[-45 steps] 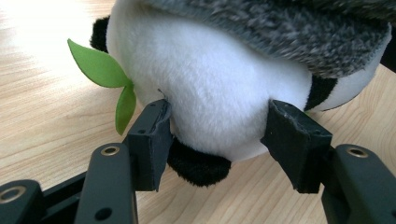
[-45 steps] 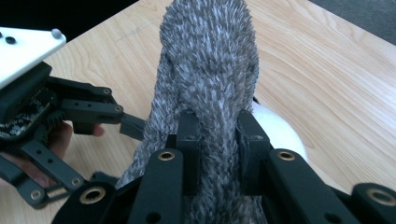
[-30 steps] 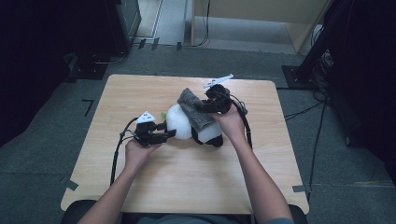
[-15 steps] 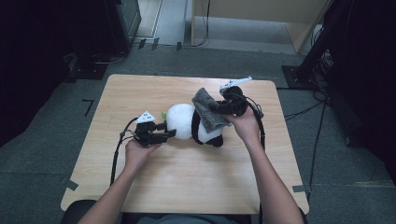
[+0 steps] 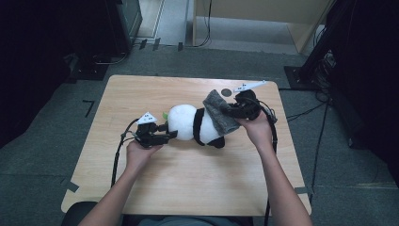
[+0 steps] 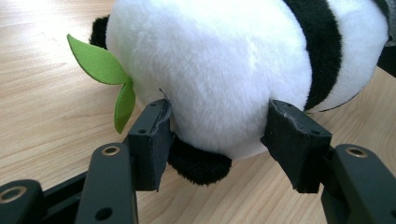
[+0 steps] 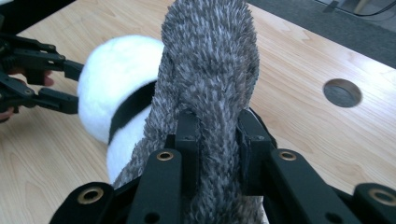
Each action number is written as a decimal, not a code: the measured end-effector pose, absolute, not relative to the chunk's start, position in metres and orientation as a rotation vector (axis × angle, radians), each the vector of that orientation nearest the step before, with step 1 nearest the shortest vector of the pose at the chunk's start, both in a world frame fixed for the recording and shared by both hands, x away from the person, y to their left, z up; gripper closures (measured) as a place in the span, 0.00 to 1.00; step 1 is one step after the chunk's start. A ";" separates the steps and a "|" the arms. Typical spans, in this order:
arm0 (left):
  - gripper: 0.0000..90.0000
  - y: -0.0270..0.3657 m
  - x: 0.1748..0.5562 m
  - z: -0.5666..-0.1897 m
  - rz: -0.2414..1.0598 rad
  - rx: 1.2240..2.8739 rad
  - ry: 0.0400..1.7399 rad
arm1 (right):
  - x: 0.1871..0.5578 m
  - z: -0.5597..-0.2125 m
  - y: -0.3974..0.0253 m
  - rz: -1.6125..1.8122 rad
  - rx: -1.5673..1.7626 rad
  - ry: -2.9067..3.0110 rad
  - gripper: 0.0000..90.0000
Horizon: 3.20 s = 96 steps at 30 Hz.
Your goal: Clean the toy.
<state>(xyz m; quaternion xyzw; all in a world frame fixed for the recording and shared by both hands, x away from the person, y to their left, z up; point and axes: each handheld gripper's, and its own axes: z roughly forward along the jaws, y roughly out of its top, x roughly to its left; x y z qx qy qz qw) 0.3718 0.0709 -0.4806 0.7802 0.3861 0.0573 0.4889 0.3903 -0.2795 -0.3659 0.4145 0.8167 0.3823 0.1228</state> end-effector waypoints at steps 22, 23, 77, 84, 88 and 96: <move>0.47 0.071 0.371 -0.480 0.143 1.895 0.936 | 0.375 -0.352 -0.199 1.268 0.968 2.513 0.84; 0.47 0.071 0.371 -0.480 0.143 1.895 0.935 | 0.376 -0.354 -0.192 1.273 0.957 2.525 0.84; 0.46 0.070 0.375 -0.480 0.124 1.895 0.929 | 0.362 -0.382 -0.269 1.204 1.145 2.415 0.83; 0.46 0.070 0.375 -0.480 0.122 1.896 0.932 | 0.357 -0.381 -0.280 1.229 1.171 2.402 0.84; 0.46 0.070 0.375 -0.480 0.121 1.895 0.934 | 0.354 -0.374 -0.276 1.270 1.140 2.399 0.85; 0.46 0.070 0.375 -0.480 0.122 1.898 0.932 | 0.355 -0.361 -0.240 1.325 1.025 2.443 0.85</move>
